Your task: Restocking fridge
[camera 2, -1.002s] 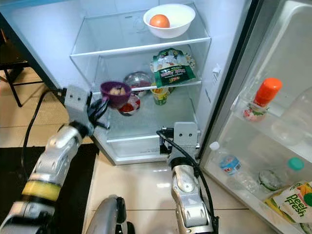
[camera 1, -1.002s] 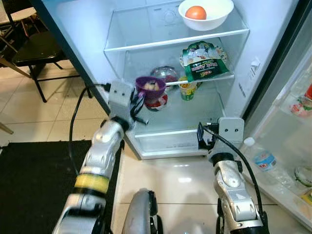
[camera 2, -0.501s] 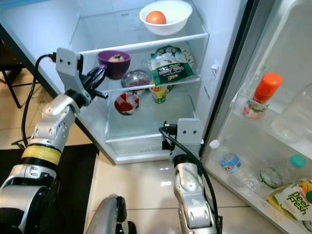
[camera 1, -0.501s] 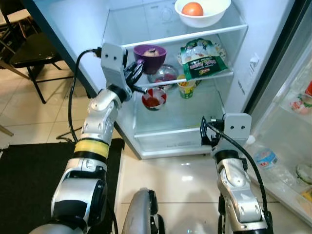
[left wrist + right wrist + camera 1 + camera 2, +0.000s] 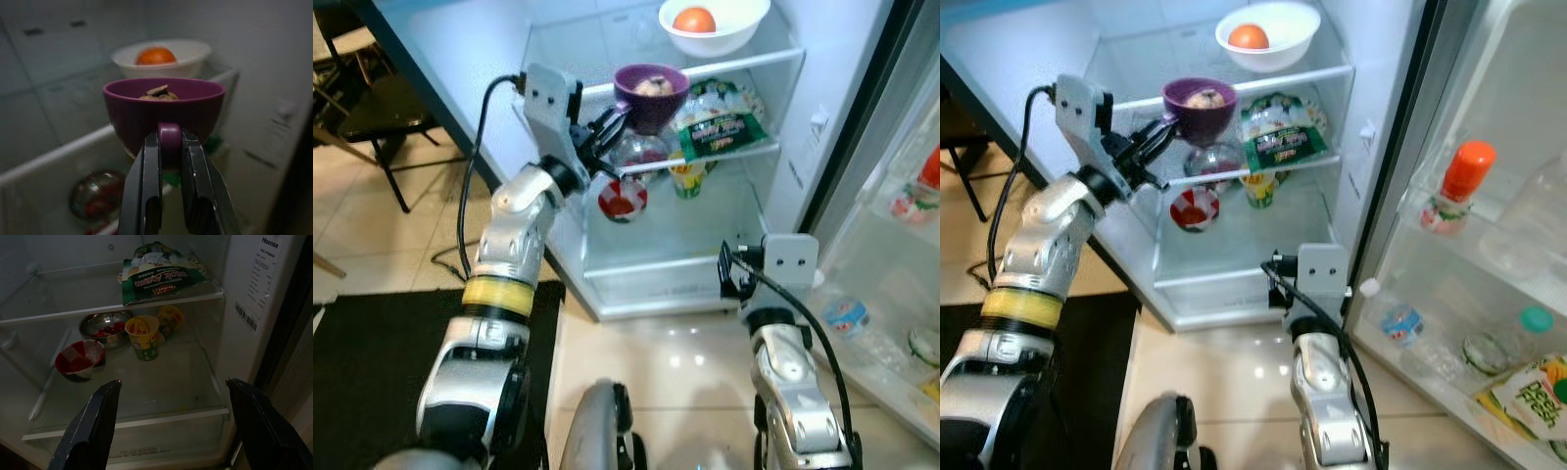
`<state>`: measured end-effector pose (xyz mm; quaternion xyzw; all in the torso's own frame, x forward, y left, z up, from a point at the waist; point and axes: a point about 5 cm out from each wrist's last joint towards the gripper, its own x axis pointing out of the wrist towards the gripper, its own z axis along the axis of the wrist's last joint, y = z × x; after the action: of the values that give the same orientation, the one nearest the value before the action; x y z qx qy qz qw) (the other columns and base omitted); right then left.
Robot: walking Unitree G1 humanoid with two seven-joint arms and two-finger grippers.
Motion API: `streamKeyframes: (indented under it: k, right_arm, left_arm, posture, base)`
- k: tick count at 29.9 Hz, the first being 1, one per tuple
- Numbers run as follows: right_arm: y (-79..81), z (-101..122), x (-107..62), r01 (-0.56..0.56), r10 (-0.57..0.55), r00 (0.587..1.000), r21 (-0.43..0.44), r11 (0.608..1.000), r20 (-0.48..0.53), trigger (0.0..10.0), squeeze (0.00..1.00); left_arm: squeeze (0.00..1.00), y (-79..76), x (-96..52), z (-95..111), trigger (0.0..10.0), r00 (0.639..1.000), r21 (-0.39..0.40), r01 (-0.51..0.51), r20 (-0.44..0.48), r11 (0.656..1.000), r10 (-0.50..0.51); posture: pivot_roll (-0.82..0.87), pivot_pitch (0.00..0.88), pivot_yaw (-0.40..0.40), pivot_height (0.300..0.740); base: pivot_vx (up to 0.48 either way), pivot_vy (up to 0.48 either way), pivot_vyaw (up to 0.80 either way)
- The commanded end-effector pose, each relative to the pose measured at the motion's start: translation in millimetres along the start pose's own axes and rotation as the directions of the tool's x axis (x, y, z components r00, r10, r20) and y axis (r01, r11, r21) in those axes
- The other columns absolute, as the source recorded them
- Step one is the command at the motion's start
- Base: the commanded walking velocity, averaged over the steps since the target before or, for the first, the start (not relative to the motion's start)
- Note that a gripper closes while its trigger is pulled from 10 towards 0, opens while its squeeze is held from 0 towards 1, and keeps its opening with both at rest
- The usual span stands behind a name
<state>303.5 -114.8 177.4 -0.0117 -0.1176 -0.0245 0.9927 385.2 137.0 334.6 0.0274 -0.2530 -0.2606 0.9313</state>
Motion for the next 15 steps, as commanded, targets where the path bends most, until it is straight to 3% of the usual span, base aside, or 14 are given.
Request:
streamKeyframes:
  k: [1,6,8,10,15]
  right_arm:
    - [4.5,-0.4,-4.1,-0.012,0.012,1.000,0.007,1.000,-0.007,10.0,0.00]
    - [4.4,0.6,-4.4,-0.013,0.013,1.000,0.005,1.000,-0.004,10.0,0.00]
    - [4.4,0.6,-4.4,-0.013,0.013,1.000,0.005,1.000,-0.004,10.0,0.00]
    - [4.4,2.0,-5.9,-0.015,0.015,1.000,0.007,1.000,-0.003,10.0,0.00]
    - [2.1,4.2,-12.9,-0.031,0.031,1.000,0.001,1.000,-0.005,10.0,0.00]
  left_arm:
    - [0.00,14.6,-1.4,12.1,10.0,0.998,0.052,-0.046,0.039,0.998,0.044]
    - [0.00,37.2,1.6,18.4,10.0,0.987,0.101,-0.160,0.040,0.982,0.156]
    - [0.00,37.2,1.6,18.4,10.0,0.987,0.101,-0.160,0.040,0.982,0.156]
    - [0.00,53.2,-2.6,15.3,10.0,0.972,0.107,-0.237,0.018,0.966,0.236]
    - [0.00,64.4,-6.2,13.5,10.0,0.957,0.128,-0.289,0.006,0.949,0.290]
  posture:
    - [-0.04,0.315,0.226,0.595]
    - [-0.05,0.314,0.223,0.595]
    - [-0.05,0.314,0.223,0.595]
    - [-0.06,0.322,0.212,0.595]
    - [-0.08,0.337,0.193,0.595]
  base:
    - [0.000,0.000,0.00]
    - [0.000,0.000,0.00]
    - [0.000,0.000,0.00]
    - [0.000,0.000,0.00]
    - [0.000,0.000,0.00]
